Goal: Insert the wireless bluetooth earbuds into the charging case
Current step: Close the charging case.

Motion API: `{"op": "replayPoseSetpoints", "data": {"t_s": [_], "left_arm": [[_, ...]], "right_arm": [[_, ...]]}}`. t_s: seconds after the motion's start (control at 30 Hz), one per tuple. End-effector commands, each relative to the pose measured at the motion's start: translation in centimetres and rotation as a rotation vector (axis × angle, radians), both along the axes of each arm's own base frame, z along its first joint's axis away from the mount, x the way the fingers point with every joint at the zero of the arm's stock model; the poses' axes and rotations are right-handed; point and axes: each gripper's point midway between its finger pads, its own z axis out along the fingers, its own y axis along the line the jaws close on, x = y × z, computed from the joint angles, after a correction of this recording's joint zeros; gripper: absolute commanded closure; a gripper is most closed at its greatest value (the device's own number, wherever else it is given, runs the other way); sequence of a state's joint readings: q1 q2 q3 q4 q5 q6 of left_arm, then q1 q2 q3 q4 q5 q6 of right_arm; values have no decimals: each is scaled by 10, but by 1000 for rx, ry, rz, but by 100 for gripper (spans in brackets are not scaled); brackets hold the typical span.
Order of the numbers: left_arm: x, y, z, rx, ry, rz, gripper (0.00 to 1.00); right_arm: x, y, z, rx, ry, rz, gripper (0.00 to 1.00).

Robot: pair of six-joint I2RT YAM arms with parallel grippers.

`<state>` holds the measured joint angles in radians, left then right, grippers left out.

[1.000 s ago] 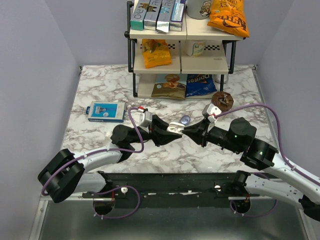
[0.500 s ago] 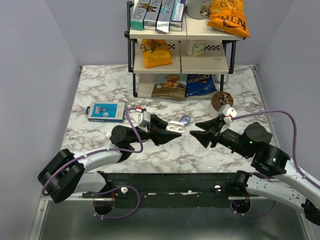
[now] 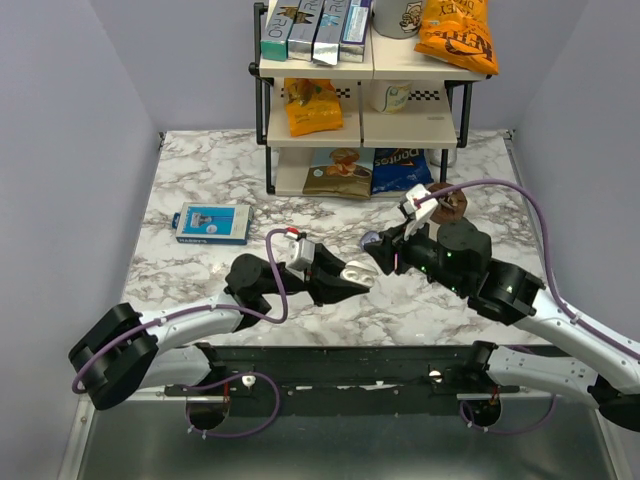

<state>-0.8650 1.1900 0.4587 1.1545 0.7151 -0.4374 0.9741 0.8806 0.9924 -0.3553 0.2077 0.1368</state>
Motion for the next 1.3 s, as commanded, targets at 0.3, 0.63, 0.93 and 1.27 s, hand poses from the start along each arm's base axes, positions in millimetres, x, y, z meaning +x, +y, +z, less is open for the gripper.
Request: {"op": "replayPoseSetpoints", "data": {"t_s": [0.3,0.63,0.93,1.27], "left_arm": [[-2,0,5,-1,-81,28,100],[5,1,11,-22,-88,73,100],[7,1,12,-28,-89,84,100],[13,2,7,-23,-27,115,100]], "right_arm": [[-26,13,0,9,18,163,51],[-38,19,-7,3,37,241,52],[-37,16,-12,-3,52,226,52],[-21,-6,6,55,6,67,47]]}}
